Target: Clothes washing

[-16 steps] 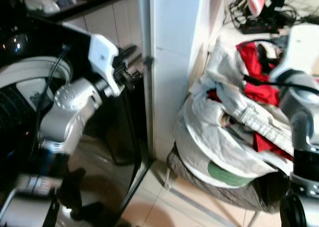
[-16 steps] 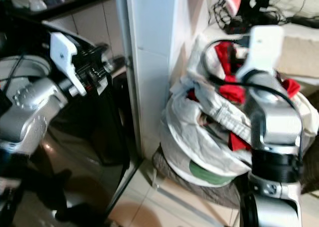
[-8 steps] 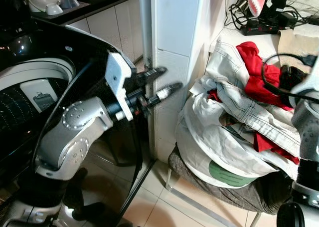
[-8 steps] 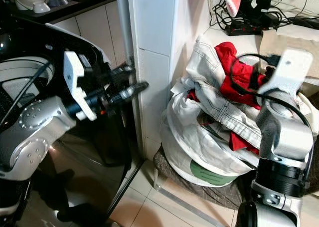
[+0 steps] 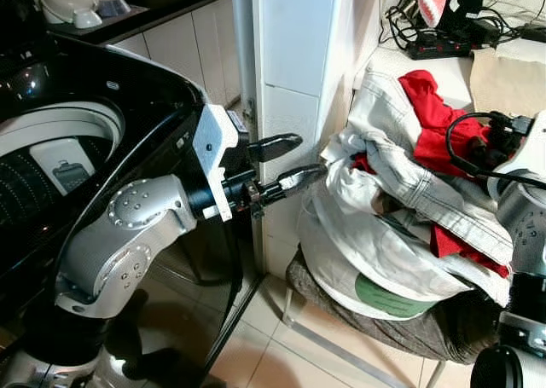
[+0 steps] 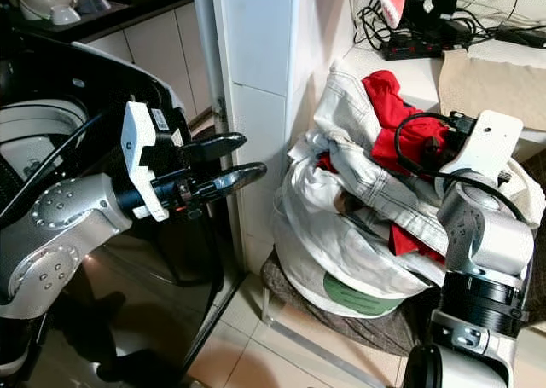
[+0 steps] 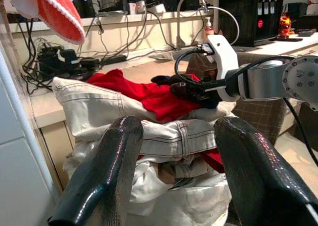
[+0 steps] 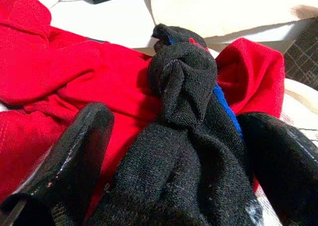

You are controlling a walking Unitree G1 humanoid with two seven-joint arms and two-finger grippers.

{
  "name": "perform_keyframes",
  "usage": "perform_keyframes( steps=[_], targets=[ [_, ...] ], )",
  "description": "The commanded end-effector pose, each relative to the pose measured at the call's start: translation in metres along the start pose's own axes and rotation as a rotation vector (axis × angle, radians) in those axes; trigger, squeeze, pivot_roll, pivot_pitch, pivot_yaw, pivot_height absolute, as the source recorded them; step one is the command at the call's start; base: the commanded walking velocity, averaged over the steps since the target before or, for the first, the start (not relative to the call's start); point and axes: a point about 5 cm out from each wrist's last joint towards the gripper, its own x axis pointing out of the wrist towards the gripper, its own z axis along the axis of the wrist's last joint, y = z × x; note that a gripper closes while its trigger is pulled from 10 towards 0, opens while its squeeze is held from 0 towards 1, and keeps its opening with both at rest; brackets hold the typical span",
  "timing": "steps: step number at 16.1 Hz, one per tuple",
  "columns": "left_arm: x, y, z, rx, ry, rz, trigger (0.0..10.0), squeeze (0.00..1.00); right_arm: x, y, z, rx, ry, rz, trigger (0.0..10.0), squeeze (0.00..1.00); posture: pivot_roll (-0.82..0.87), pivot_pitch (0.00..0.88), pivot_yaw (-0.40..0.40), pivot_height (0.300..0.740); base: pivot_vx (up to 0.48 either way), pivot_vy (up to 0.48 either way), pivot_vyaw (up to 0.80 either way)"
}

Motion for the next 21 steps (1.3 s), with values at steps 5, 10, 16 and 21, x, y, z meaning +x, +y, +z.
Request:
perform_keyframes(
  steps=[5, 10, 16, 21],
  targets=[
    [0.003, -0.008, 0.005, 0.000, 0.006, -0.042, 10.0, 0.00, 0.003, 0.000, 0.001, 0.021, 0.029, 0.021, 6.0, 0.00, -0.06, 0.000, -0.008, 0.740, 0.000, 0.000, 0.00],
    [0.000, -0.008, 0.005, 0.007, 0.034, -0.042, 10.0, 0.00, 0.002, 0.002, 0.001, 0.030, 0.027, 0.034, 0.0, 0.00, -0.07, 0.000, -0.006, 0.740, 0.000, 0.000, 0.00],
    [0.001, -0.009, 0.005, 0.000, 0.028, -0.039, 10.0, 0.00, 0.001, 0.004, 0.001, 0.035, 0.022, 0.041, 0.0, 0.00, -0.07, 0.000, -0.008, 0.740, 0.000, 0.000, 0.00],
    [0.000, -0.009, 0.003, -0.014, 0.024, -0.041, 10.0, 0.00, -0.001, 0.009, 0.003, 0.046, 0.012, 0.052, 0.0, 0.00, -0.08, 0.000, 0.000, 0.740, 0.000, 0.000, 0.00]
  ],
)
